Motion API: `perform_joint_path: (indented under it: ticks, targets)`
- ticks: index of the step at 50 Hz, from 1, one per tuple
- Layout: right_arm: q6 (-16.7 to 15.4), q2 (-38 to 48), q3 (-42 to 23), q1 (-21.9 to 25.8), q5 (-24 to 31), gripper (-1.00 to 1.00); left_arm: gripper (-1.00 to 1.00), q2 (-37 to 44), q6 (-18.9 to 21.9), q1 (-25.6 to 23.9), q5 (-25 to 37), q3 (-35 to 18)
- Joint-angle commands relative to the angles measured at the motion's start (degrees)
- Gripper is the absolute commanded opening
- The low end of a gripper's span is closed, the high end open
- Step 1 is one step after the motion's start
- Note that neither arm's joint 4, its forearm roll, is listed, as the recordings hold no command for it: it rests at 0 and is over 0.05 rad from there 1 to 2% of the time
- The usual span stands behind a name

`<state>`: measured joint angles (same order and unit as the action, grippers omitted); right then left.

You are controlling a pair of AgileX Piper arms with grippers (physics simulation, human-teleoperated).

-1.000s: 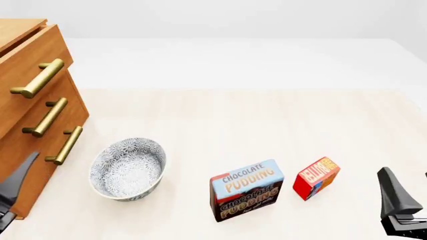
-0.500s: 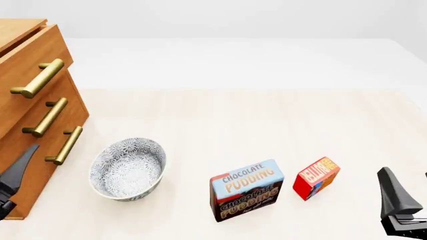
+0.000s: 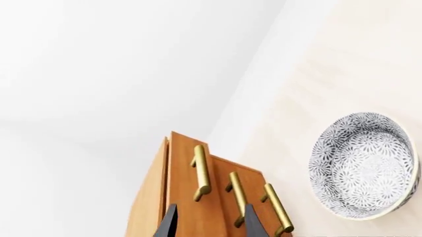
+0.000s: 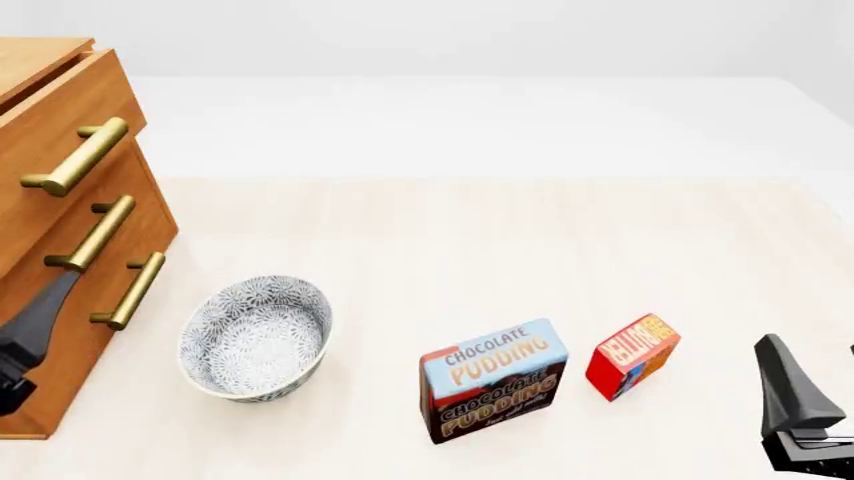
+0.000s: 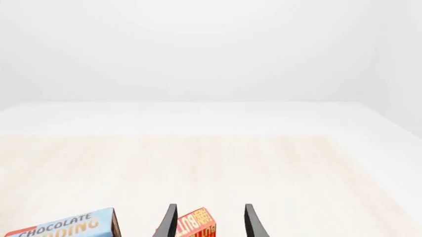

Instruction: Put the butter at the back in the top drawer of the cabinet and close it.

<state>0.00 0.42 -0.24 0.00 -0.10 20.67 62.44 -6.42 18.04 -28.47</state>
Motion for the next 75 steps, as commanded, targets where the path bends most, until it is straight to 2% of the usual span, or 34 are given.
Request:
perform_joint_path:
  ticks: [1, 21, 56, 62, 63, 75]
  targets:
    - [0.0, 0.0, 0.0, 0.0, 0.0, 1.0, 1.0, 1.38, 2.48, 0.76, -1.78, 0.34]
    - [0.0, 0.0, 0.0, 0.0, 0.0, 1.0, 1.0, 4.34, 5.83, 1.32, -5.29, 0.88]
    - [0.0, 0.0, 0.0, 0.0, 0.0, 1.0, 1.0, 8.97, 8.15, 2.67, -11.12, 1.77]
    - [0.0, 0.0, 0.0, 0.0, 0.0, 1.0, 1.0, 10.07, 8.58, 3.48, -12.56, 2.01]
    - [0.0, 0.0, 0.0, 0.0, 0.0, 1.0, 1.0, 11.45, 9.16, 6.24, -14.28, 2.34]
    - [0.0, 0.0, 0.0, 0.0, 0.0, 1.0, 1.0, 12.18, 9.09, 7.36, -15.31, 2.84]
